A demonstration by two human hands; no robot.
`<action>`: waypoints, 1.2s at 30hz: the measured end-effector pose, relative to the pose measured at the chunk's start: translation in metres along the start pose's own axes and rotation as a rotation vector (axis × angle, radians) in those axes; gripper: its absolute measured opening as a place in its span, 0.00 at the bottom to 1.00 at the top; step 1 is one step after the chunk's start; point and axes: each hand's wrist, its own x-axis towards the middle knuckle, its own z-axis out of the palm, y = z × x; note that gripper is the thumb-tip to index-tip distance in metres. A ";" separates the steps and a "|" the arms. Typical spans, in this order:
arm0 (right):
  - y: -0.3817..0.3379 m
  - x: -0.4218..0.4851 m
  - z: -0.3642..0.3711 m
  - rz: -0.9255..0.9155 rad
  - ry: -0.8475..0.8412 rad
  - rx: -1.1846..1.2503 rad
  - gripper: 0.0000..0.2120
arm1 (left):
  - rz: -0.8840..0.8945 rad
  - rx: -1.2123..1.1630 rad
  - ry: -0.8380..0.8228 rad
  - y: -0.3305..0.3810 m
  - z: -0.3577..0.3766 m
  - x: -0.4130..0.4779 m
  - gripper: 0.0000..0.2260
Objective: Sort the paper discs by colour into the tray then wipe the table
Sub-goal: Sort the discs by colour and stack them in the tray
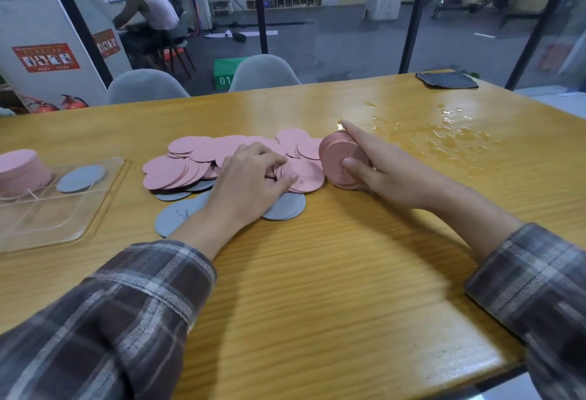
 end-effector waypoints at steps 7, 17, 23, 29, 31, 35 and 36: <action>0.002 0.000 0.004 0.012 -0.029 -0.011 0.32 | -0.022 0.001 -0.069 0.006 -0.004 -0.001 0.17; 0.006 0.002 0.002 0.075 0.006 0.016 0.31 | -0.005 0.007 -0.106 0.003 -0.003 0.002 0.11; 0.006 0.003 0.001 0.069 0.009 0.013 0.31 | 0.055 0.007 -0.106 0.005 -0.005 -0.001 0.10; 0.005 0.002 0.001 0.068 0.005 0.008 0.31 | 0.062 -0.008 -0.130 0.012 -0.012 -0.002 0.22; 0.004 0.002 0.001 0.067 0.006 0.008 0.31 | 0.059 0.008 -0.153 0.014 -0.012 -0.001 0.23; 0.002 0.002 0.003 0.068 0.015 0.026 0.31 | 0.061 -0.095 -0.171 0.016 -0.011 0.000 0.21; 0.001 0.002 0.003 0.069 0.019 0.035 0.31 | 0.062 -0.147 -0.161 0.017 -0.012 -0.001 0.20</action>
